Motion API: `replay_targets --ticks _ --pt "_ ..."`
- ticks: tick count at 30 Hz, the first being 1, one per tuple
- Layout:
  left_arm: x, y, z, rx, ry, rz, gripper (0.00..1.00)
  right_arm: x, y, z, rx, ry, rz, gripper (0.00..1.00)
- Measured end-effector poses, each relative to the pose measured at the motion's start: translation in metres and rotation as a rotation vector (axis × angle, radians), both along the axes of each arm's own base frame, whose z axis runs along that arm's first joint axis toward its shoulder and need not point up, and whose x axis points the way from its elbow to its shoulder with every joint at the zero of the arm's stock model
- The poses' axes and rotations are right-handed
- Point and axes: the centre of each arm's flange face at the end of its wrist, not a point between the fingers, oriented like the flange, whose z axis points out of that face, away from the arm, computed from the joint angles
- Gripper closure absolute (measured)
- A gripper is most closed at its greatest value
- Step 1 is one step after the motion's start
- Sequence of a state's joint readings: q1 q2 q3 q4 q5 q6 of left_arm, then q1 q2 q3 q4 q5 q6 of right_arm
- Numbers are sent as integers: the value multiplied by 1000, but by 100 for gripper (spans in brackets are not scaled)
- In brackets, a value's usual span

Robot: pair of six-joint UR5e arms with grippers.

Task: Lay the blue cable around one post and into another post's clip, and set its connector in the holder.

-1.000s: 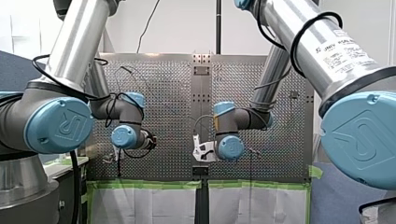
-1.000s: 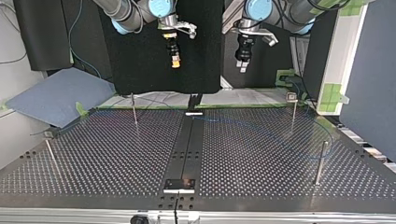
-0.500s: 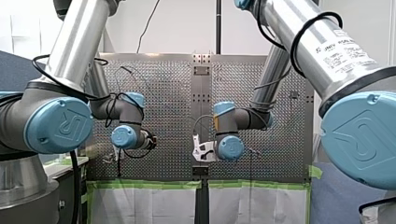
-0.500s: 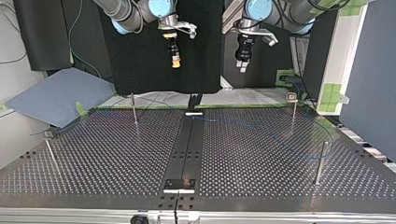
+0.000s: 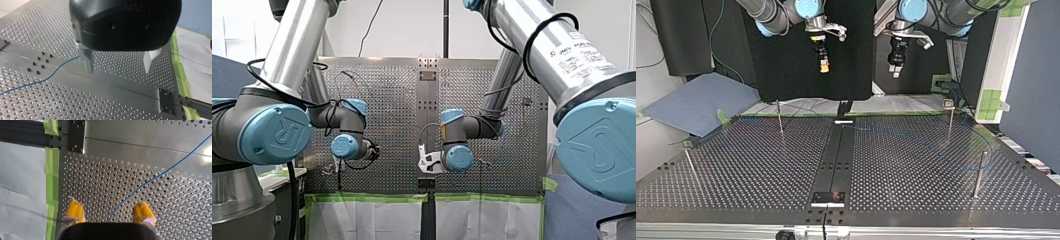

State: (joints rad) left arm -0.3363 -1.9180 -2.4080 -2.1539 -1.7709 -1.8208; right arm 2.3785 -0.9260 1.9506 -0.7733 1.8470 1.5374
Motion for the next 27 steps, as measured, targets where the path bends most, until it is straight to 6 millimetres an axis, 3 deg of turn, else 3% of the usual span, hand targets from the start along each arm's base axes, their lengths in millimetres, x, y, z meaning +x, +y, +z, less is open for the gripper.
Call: replay_targets --ticks 27 --pt "0 0 0 0 0 0 0 0 0 0 0 0 0 0"
